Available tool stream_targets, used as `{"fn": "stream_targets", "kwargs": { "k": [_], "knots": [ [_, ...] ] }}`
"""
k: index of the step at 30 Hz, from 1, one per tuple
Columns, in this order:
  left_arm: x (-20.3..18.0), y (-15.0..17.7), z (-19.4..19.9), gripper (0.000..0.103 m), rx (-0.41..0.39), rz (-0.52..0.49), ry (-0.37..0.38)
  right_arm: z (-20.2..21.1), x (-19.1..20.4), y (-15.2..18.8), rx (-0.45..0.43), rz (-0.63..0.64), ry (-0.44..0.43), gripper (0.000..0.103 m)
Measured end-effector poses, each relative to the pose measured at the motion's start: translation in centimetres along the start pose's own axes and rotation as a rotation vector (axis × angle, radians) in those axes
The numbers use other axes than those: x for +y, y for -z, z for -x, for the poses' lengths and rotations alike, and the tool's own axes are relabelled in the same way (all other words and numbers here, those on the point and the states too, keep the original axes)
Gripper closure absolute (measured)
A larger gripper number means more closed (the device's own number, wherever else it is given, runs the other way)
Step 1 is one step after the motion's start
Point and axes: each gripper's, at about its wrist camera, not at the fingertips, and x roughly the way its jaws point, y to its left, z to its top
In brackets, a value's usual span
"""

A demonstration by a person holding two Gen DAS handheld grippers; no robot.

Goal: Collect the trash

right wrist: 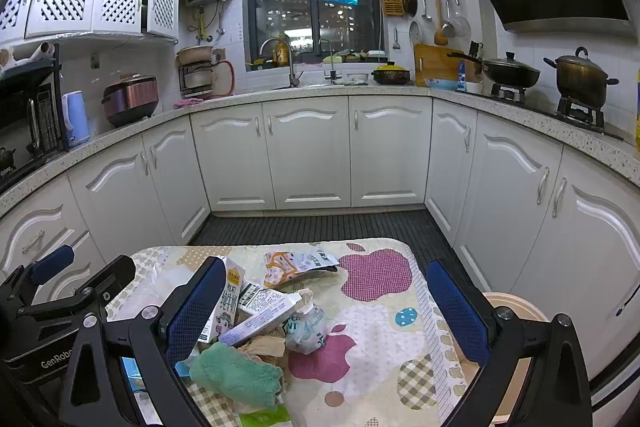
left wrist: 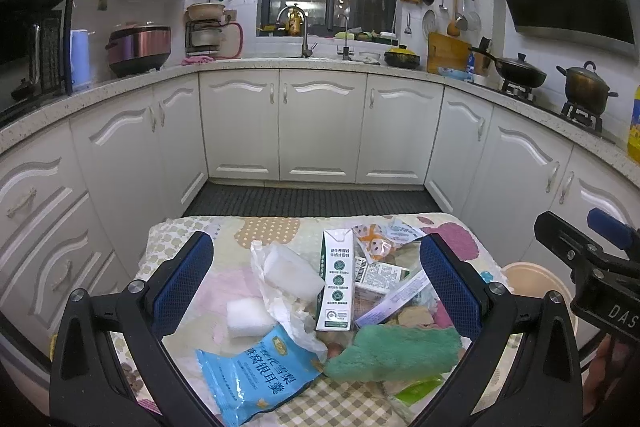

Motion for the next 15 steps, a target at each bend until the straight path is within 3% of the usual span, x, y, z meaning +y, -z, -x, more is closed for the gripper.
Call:
{"fn": "stream_targets", "kwargs": {
  "k": [15],
  "knots": [
    [-0.29, 0.2, 0.17, 0.0, -0.007, 0.0, -0.001, 0.06, -0.06, -0.07, -0.003, -0.002, 0.001, 0.003]
  ]
}}
